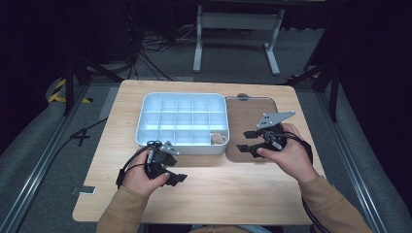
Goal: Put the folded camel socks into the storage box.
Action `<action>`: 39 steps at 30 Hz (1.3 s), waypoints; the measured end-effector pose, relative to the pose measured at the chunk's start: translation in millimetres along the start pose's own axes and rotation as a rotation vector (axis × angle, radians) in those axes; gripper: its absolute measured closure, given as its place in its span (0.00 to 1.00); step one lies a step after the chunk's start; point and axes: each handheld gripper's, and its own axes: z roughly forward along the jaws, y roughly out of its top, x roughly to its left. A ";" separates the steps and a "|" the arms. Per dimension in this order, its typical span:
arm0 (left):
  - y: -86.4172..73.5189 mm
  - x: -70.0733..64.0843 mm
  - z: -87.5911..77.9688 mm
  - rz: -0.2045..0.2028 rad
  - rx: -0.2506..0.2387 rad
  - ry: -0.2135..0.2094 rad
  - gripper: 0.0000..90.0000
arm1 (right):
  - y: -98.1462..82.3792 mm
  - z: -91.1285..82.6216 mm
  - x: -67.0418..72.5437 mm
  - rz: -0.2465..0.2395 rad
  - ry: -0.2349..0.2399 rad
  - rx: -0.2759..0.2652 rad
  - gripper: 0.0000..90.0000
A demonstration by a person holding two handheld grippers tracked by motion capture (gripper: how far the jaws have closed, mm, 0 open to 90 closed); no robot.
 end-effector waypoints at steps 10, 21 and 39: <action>0.6 1.0 1.4 0.012 0.002 0.018 0.38 | -30.7 -9.3 2.5 -0.009 -0.013 0.041 0.45; -2.3 5.3 4.7 0.000 0.009 0.043 0.38 | -62.4 4.9 -2.7 0.008 -0.026 0.040 0.43; -8.4 9.6 20.1 0.037 0.070 0.067 0.37 | -115.7 38.0 -6.0 -0.011 0.001 0.011 0.43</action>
